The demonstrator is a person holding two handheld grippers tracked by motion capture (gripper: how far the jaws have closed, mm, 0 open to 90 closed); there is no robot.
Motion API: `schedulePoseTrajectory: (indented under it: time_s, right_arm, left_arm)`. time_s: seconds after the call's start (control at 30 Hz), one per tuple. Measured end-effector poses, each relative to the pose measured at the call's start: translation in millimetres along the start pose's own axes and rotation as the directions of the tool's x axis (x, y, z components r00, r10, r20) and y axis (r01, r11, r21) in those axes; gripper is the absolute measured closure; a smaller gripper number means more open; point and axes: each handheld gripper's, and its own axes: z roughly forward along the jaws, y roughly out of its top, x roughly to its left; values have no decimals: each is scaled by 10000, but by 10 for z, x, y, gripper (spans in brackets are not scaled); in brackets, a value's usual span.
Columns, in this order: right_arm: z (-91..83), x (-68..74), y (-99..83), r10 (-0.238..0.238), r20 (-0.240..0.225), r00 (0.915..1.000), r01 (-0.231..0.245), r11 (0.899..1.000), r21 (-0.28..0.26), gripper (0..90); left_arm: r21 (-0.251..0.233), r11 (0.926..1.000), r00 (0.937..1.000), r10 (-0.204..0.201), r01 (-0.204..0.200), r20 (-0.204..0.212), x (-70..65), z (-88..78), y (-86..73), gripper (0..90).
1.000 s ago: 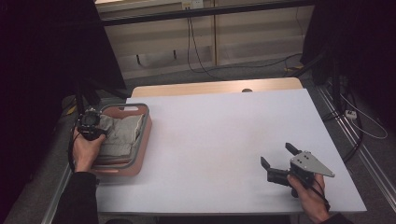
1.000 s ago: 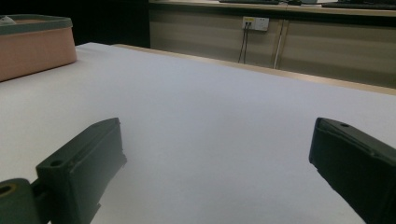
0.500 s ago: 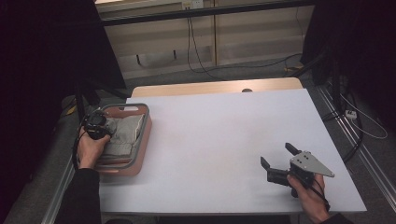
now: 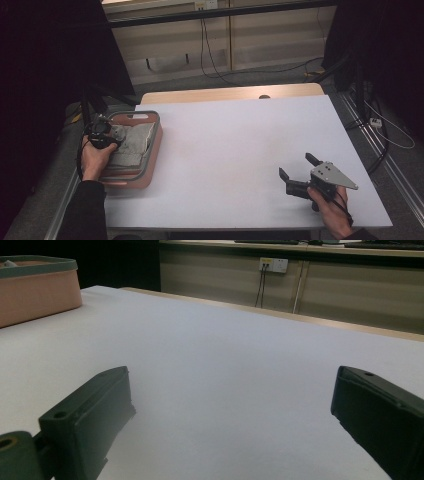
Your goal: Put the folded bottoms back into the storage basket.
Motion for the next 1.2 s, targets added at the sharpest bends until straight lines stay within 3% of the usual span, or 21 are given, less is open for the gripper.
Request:
schedulePoseTrajectory:
  time_s: [0.07, 0.17, 0.37, 0.43, 0.57, 0.77, 0.8, 0.93, 1.2]
  right_arm:
    - [-1, -2, 0, 45, 2, 10000, -45, 10000, 0, 29]
    - [-2, -6, 0, 77, 7, 10000, -77, 10000, 6, 29]
    - [-3, 0, 2, 62, -12, 10000, -62, 10000, -9, 29]
    - [-4, -1, 1, 80, -7, 10000, -80, 10000, -9, 29]
    - [-14, 1, 0, 88, -18, 10000, -88, 10000, -25, 29]
    - [-13, -11, -4, 104, -50, 9999, -104, 9999, -35, 29]
    - [-12, -12, -4, 108, -50, 9999, -108, 9999, -37, 29]
    - [-5, -11, -4, 120, -46, 9999, -120, 9999, -21, 29]
    - [-6, -14, -5, 139, -34, 9999, -139, 9999, -22, 29]
  left_arm:
    - [-153, 9999, 9997, 6, -9, -236, -9, -40, 3, 812]
    - [-451, 9989, 9997, 132, -142, -229, 2, -132, 11, 794]
    - [-925, 9957, 9988, -26, -19, -490, 15, -248, 18, 785]
    - [-1090, 9940, 9994, 35, -72, -344, 18, -281, 13, 776]
    - [-1718, 9849, 9997, -234, 230, -5, 31, -341, -13, 724]
    - [-2315, 9728, 9992, -27, 120, 402, 61, -444, -56, 632]
    - [-2510, 9676, 9987, -136, 257, 500, 62, -444, -61, 610]
    - [-2548, 9669, 9981, 20, 138, 618, 56, -445, -70, 480]
    - [-3200, 9472, 9961, 97, 190, 877, 50, -476, -70, 288]
